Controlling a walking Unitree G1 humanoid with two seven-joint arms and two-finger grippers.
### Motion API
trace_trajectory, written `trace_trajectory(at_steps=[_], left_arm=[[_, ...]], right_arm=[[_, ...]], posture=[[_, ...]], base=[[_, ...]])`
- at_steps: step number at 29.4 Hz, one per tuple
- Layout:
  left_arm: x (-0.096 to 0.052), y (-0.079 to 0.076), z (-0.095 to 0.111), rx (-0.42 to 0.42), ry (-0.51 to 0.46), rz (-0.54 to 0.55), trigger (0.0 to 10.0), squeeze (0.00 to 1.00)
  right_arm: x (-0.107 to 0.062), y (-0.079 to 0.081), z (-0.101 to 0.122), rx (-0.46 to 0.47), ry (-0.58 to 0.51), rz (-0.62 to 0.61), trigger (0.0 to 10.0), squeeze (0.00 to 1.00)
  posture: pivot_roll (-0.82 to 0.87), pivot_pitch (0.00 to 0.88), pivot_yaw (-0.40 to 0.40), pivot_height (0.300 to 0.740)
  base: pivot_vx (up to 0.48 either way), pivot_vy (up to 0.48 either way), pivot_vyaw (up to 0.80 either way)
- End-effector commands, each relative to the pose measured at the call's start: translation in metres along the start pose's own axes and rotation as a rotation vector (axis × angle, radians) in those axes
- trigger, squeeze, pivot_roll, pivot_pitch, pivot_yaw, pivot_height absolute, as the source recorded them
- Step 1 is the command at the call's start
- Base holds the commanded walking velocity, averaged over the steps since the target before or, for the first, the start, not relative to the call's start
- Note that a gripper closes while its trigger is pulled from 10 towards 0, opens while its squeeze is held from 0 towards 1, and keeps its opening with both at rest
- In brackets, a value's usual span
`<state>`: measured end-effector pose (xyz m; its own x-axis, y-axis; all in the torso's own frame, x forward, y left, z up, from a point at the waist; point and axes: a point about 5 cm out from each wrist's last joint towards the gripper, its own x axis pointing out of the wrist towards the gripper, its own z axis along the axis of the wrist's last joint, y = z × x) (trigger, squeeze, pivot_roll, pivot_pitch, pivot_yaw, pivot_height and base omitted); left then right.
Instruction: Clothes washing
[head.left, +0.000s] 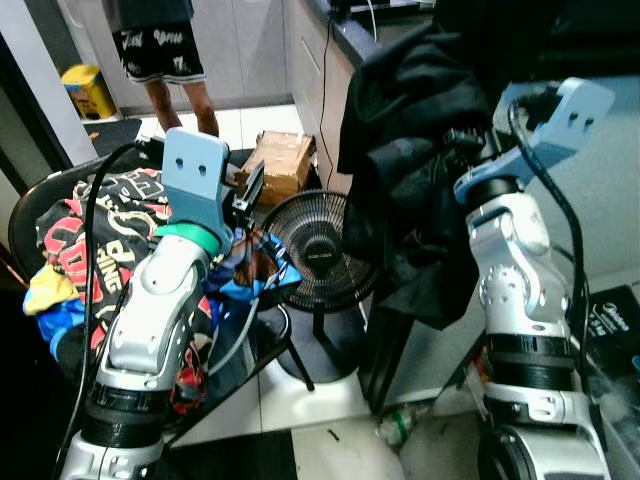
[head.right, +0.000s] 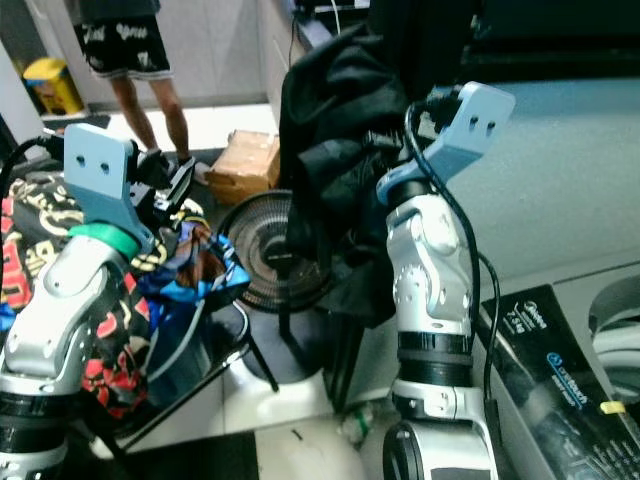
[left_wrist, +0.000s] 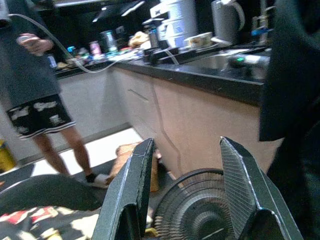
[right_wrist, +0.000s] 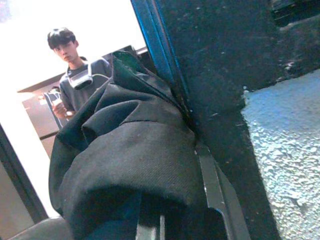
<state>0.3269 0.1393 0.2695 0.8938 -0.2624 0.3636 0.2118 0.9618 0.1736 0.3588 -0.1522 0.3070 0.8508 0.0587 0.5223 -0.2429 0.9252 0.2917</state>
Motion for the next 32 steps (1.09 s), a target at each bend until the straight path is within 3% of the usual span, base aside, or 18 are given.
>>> trace_trajectory(at_steps=[1,2,4,5,7,8,12,18,22,24,25,26,27,28,31,32], left_arm=[[-0.001,-0.007,-0.001,-0.029,-0.002,-0.056,10.0,0.0],[-0.001,-0.007,-0.001,-0.029,-0.002,-0.056,10.0,0.0],[-0.004,-0.013,0.002,-0.067,-0.024,-0.11,10.0,0.0],[-0.004,-0.013,0.002,-0.067,-0.024,-0.11,10.0,0.0],[-0.004,-0.015,0.003,-0.08,-0.034,-0.118,10.0,0.0],[-0.004,-0.015,0.003,-0.08,-0.033,-0.119,10.0,0.0],[-0.005,-0.016,0.002,-0.079,-0.032,-0.123,10.0,0.0],[-0.006,-0.015,0.002,-0.079,-0.03,-0.124,10.0,0.0],[-0.007,-0.011,0.004,-0.092,-0.041,-0.112,10.0,0.0],[-0.006,-0.006,0.006,-0.112,-0.053,-0.076,10.0,0.0],[-0.006,-0.006,0.006,-0.112,-0.053,-0.076,10.0,0.0],[-0.006,-0.002,0.007,-0.107,-0.054,-0.052,10.0,0.0],[-0.006,-0.002,0.007,-0.107,-0.054,-0.052,10.0,0.0],[-0.005,0.003,0.008,-0.105,-0.058,-0.019,10.0,0.0],[-0.005,0.008,0.009,-0.11,-0.064,0.012,10.0,0.0],[-0.005,0.011,0.009,-0.119,-0.063,0.037,10.0,0.0]], right_arm=[[-0.005,-0.019,0.008,0.163,-0.019,0.022,10.0,0.0],[-0.005,-0.019,0.008,0.163,-0.019,0.022,10.0,0.0],[-0.027,0.009,0.012,0.396,-0.009,0.462,10.0,0.0],[-0.027,0.009,0.012,0.396,-0.009,0.462,10.0,0.0],[-0.056,0.025,0.022,0.569,-0.037,0.784,10.0,0.0],[-0.06,0.026,0.023,0.599,-0.048,0.82,10.0,0.0],[-0.064,0.026,0.022,0.625,-0.05,0.851,10.0,0.0],[-0.069,0.021,0.001,0.576,0.06,0.84,10.0,0.0],[-0.06,0.025,0.008,0.557,0.018,0.807,10.0,0.0],[-0.041,0.028,0.015,0.511,0.0,0.678,10.0,0.0],[-0.041,0.028,0.015,0.511,0.0,0.678,10.0,0.0],[-0.024,0.03,0.014,0.4,0.024,0.537,10.0,0.0],[-0.024,0.03,0.014,0.4,0.024,0.537,10.0,0.0],[-0.005,0.031,0.022,0.259,0.004,0.375,10.0,0.0],[0.002,0.033,0.031,0.232,-0.037,0.344,10.0,0.0],[0.004,0.034,0.034,0.161,-0.04,0.324,10.0,0.0]], posture=[[0.12,0.014,0.087,0.74],[0.12,0.014,0.087,0.74],[0.12,0.014,0.087,0.74],[0.12,0.014,0.087,0.74],[0.12,0.019,0.084,0.74],[0.12,0.019,0.084,0.74],[0.12,0.019,0.084,0.74],[0.13,0.031,0.078,0.74],[0.14,0.03,0.074,0.74],[0.14,0.031,0.074,0.74],[0.14,0.031,0.074,0.74],[0.14,0.03,0.073,0.74],[0.14,0.03,0.073,0.74],[0.14,0.03,0.073,0.74],[0.14,0.029,0.07,0.74],[0.14,0.029,0.07,0.74]], base=[[0.0,0.0,-0.8],[0.0,0.0,-0.8],[0.0,0.0,-0.8],[0.0,0.0,-0.8],[0.0,0.0,-0.8],[0.0,0.0,-0.8],[0.0,0.0,-0.8],[0.0,0.0,-0.8],[0.0,0.0,-0.8],[0.0,0.0,-0.8],[0.0,0.0,-0.8],[0.0,0.0,-0.8],[0.0,0.0,-0.8],[0.0,0.0,-0.8],[0.0,0.0,-0.8],[0.0,0.0,-0.8]])
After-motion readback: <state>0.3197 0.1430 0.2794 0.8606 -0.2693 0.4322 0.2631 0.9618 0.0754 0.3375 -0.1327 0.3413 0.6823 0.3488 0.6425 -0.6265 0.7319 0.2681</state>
